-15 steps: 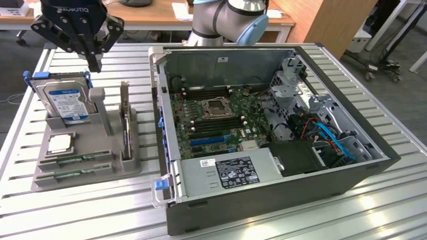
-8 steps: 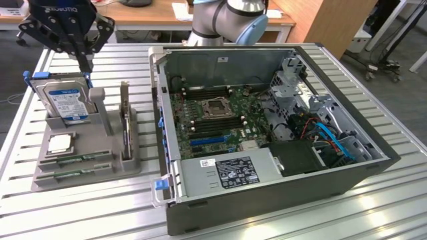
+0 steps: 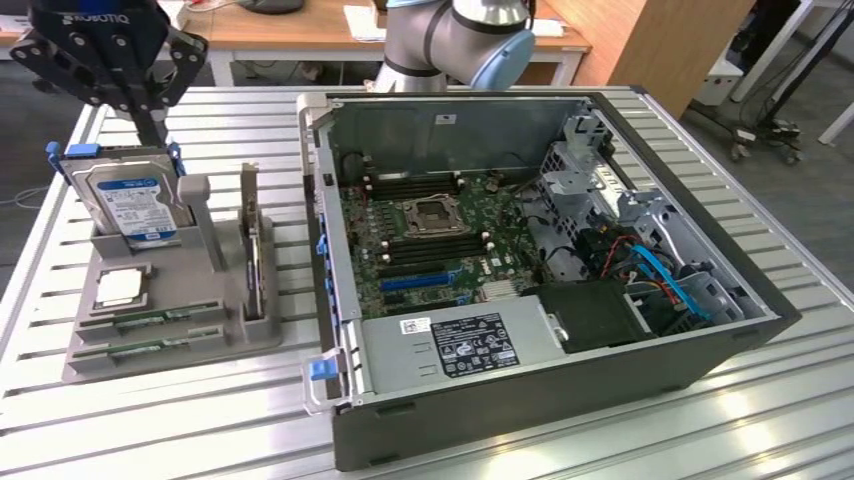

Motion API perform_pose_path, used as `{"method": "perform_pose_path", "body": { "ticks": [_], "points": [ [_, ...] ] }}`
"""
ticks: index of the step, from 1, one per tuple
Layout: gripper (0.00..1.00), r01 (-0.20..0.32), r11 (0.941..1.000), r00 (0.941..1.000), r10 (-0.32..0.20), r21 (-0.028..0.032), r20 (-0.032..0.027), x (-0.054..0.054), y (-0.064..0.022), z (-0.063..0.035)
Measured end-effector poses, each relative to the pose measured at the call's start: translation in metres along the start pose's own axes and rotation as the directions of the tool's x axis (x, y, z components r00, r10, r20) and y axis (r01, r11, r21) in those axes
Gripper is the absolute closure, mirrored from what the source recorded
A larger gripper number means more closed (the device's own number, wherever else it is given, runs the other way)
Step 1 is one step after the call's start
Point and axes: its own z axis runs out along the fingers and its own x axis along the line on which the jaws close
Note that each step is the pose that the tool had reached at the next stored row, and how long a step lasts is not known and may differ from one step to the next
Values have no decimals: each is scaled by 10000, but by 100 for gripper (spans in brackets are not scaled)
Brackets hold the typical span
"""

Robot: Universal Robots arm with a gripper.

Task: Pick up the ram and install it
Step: 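Reach for the ram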

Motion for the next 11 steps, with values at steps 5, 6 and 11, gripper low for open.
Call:
{"method": "perform_pose_path", "body": {
  "ticks": [5, 6, 11],
  "points": [
    [91, 0, 10000, 10000, 0, 0, 0, 98, -8, -1],
    [91, 0, 10000, 10000, 0, 0, 0, 116, -9, -1],
    [91, 1, 10000, 10000, -1, 0, -1, 201, -16, -1]
  ]
}}
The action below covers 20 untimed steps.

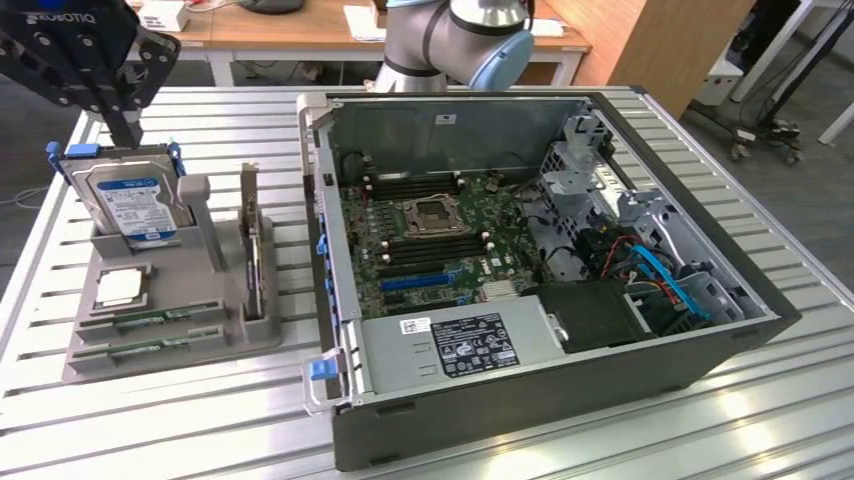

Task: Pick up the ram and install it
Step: 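Reach for the ram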

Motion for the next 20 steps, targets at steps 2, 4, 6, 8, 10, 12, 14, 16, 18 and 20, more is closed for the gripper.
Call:
{"method": "perform_pose_path", "body": {
  "ticks": [2, 4, 6, 8, 10, 12, 14, 16, 18, 20],
  "points": [
    [91, -1, 10000, 10000, 1, 0, 0, 31, -2, 0],
    [91, -2, 10000, 10000, 2, 0, 0, 57, -4, 1],
    [91, 0, 10000, 10000, 0, -1, 2, 66, -5, 2],
    [91, 0, 10000, 10000, 0, 0, 1, 66, -5, 2],
    [91, -1, 10000, 10000, 1, 0, 0, 67, -5, 2],
    [91, -1, 10000, 10000, 1, 0, 1, 67, -5, 2],
    [91, -2, 10000, 10000, 2, 1, -1, 68, -12, 1],
    [91, -1, 10000, 10000, 1, 0, 0, 65, -33, 1],
    [91, -1, 10000, 10000, 1, -1, 1, 63, -60, 0],
    [91, -1, 10000, 10000, 1, 0, 0, 61, -88, -2]
  ]
}}
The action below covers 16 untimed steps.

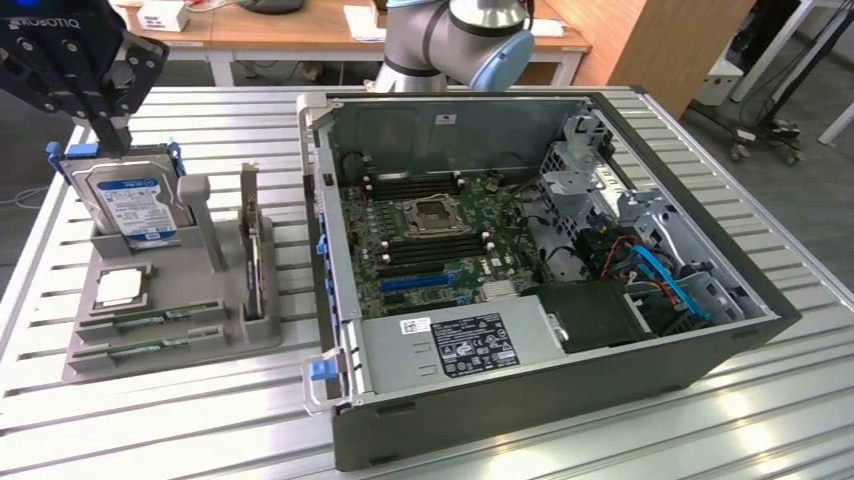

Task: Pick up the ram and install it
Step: 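Reach for the ram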

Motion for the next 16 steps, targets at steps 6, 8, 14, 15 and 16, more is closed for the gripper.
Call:
{"method": "perform_pose_path", "body": {
  "ticks": [6, 8, 14, 15, 16],
  "points": [
    [91, 0, 10000, 10000, 0, -1, 1, -7, -97, -4],
    [91, 0, 10000, 10000, 0, -1, 1, -10, -131, -5],
    [91, 0, 10000, 10000, 0, 0, 0, -17, -226, -10],
    [91, 1, 10000, 10000, -1, 0, 1, -18, -241, -10],
    [91, 1, 10000, 10000, -1, 0, 0, -19, -255, -11]
  ]
}}
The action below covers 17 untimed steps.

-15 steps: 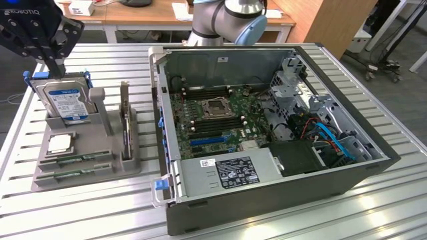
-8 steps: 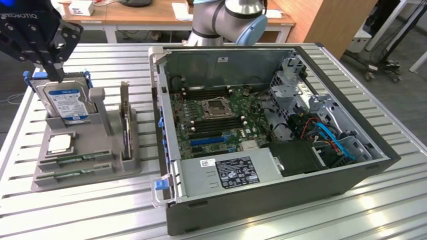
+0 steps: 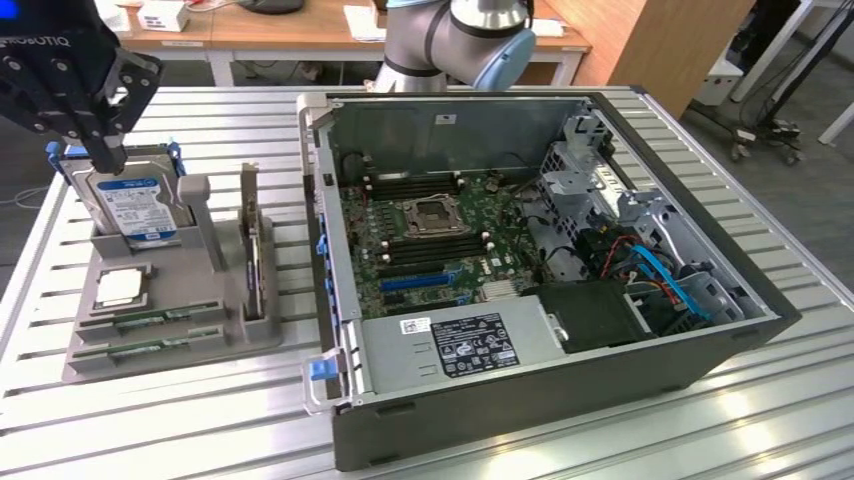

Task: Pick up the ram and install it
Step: 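Reach for the ram, then pick up the ram and move it above insertion slot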

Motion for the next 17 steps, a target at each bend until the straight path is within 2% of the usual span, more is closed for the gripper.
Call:
{"method": "perform_pose_path", "body": {
  "ticks": [9, 17],
  "points": [
    [91, 0, 10000, 10000, 0, 0, 0, -9, -119, -5],
    [91, 0, 10000, 10000, 0, 0, 1, -9, -121, -5]
  ]
}}
